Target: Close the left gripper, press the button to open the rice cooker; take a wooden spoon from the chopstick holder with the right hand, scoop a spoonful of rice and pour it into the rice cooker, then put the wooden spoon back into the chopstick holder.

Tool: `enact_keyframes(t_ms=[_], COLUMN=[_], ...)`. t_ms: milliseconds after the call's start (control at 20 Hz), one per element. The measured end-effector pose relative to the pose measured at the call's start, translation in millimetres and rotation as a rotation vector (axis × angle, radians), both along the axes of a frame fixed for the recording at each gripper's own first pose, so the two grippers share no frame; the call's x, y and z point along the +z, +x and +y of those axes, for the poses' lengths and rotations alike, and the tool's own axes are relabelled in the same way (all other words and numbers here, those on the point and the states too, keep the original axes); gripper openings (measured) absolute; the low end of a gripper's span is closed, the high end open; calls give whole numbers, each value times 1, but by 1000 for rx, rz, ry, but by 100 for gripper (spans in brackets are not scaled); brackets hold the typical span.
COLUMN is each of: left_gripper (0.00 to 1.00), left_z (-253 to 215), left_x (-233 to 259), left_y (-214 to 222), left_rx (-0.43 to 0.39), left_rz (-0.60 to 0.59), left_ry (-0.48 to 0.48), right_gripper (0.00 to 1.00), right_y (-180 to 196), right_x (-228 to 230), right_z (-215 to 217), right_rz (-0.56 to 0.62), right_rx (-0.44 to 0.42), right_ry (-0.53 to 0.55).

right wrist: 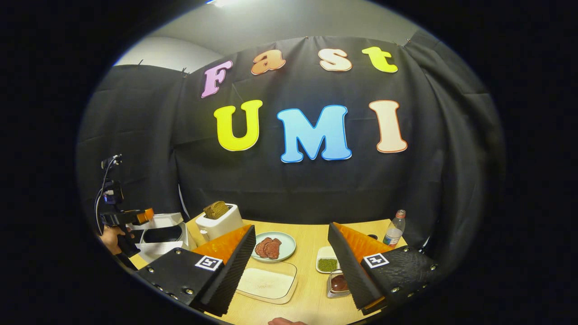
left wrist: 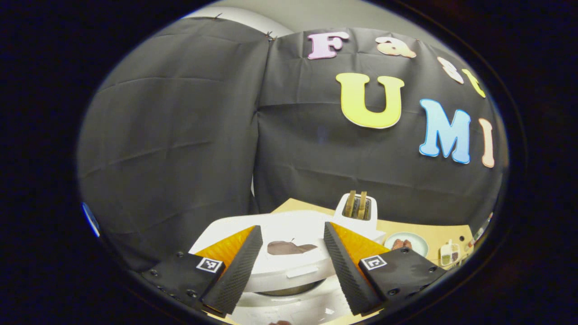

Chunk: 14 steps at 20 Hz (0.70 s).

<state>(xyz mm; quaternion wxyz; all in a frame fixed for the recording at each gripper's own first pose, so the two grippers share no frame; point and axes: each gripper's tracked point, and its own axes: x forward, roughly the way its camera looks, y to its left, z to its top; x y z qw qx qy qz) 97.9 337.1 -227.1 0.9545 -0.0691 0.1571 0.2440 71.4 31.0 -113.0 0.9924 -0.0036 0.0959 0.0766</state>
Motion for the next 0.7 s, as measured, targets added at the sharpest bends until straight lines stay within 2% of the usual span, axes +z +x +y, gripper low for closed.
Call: enact_keyframes(t_ms=[300, 500, 550, 600, 700], left_gripper=[96, 92, 93, 96, 100], left_z=[-5, -13, -16, -15, -14], left_x=[-31, -75, -83, -76, -77], left_y=[-3, -8, -12, -5, -3], left_rx=[-9, -37, -42, -50, -38], left_rz=[82, 216, 255, 236, 248], left_ry=[-27, -70, -66, -30, -62], right_gripper=[98, 98, 98, 98, 98], right_y=[0, 0, 0, -1, -3], right_x=[4, 0, -1, -1, -1], right_z=[-6, -10, -11, -11, -13], right_rz=[-7, 9, 15, 16, 12], right_rx=[-6, -25, -27, -28, -37], right_ry=[-8, 22, 30, 35, 25])
